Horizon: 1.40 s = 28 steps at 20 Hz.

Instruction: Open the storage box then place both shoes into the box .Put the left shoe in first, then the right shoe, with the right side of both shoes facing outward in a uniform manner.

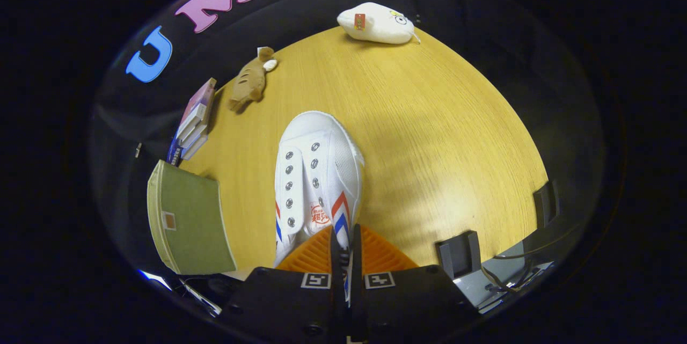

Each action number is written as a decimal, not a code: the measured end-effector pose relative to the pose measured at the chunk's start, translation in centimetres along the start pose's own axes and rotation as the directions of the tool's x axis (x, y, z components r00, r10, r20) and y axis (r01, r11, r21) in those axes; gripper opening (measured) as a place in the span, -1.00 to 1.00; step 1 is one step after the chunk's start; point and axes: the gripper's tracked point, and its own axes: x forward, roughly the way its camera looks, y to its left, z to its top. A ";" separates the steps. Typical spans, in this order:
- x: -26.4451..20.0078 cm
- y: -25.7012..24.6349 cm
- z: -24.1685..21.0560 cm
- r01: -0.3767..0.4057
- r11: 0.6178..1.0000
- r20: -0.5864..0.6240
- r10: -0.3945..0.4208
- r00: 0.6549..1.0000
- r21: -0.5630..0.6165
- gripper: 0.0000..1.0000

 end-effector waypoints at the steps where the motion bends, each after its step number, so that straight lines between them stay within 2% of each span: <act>1: -0.9 1.4 0.1 -0.004 1.000 0.013 0.004 1.000 0.000 -0.84; 5: -4.1 7.5 0.2 -0.036 0.999 0.058 0.036 0.998 -0.006 -0.84; 10: -6.5 16.4 -1.6 -0.136 0.991 0.071 0.135 0.988 0.013 -0.84; 18: -7.2 28.0 -4.8 -0.241 0.970 0.036 0.242 0.970 -0.022 -0.84; 24: -5.1 35.1 -6.4 -0.282 0.952 0.003 0.284 0.959 -0.118 -0.84; 28: -2.5 36.1 -7.7 -0.238 0.961 -0.034 0.235 0.971 -0.142 -0.84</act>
